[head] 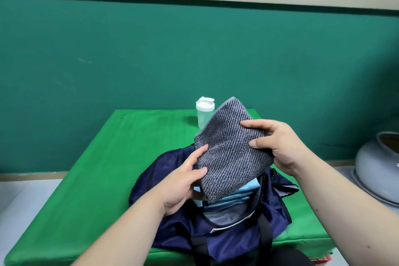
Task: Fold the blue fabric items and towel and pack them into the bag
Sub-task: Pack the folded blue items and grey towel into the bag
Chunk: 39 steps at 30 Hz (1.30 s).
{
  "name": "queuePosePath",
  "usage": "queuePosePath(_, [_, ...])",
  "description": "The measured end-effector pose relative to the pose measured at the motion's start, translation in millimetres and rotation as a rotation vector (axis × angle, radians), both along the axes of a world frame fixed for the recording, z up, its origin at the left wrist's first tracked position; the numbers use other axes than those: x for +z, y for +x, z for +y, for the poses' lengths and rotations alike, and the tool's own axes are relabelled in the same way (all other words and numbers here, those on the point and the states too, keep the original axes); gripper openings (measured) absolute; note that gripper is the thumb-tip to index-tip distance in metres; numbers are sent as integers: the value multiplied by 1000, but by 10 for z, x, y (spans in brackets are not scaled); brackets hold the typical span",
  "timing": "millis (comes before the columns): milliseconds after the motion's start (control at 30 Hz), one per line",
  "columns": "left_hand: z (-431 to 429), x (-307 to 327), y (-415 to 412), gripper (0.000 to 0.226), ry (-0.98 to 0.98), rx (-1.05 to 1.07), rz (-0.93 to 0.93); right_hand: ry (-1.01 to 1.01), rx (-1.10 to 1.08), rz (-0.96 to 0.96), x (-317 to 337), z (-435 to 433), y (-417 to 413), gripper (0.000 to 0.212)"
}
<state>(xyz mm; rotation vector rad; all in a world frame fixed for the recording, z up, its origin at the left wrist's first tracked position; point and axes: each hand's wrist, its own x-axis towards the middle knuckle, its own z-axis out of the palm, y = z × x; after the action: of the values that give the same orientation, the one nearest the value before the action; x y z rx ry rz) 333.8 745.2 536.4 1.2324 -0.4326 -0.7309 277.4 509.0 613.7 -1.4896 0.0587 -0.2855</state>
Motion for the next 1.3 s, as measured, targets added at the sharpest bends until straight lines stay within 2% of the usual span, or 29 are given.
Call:
queuePosePath(133, [-22, -49, 62, 59, -73, 127, -122, 61, -29, 9, -96, -101, -29, 54])
queuePosePath(233, [-19, -57, 128, 61, -38, 238, -268, 70, -57, 22, -217, -149, -45, 54])
queuePosePath(400, [-23, -52, 167, 65, 242, 313, -608, -71, -102, 70, -512, -196, -37, 53])
queuePosePath(533, [15, -160, 68, 66, 474, 298, -796, -279, -130, 145, -871, -193, -32, 53])
queuePosePath(667, [27, -436, -39, 66, 687, 247, -876, -512, -158, 185, -1315, -156, -33, 57])
queuePosePath(767, [-21, -553, -107, 63, 749, 210, -895, -628, -179, 169, -1434, -155, -39, 58])
queuePosePath(900, [-51, -599, -95, 63, 830, 178, -938, -782, -120, 159, -1449, -192, -38, 49])
queuePosePath(1100, [-13, -584, -81, 62, 964, 117, -1005, -931, -58, 178, -1504, -258, -70, 45])
queuePosePath(1200, [37, -516, -72, 61, 1086, 50, -1151, -1001, -48, 254, -1467, -340, -159, 52])
queuePosePath(1300, [81, -465, -53, 62, 1188, 13, -1311, -1018, -46, 229, -1434, -432, -203, 55])
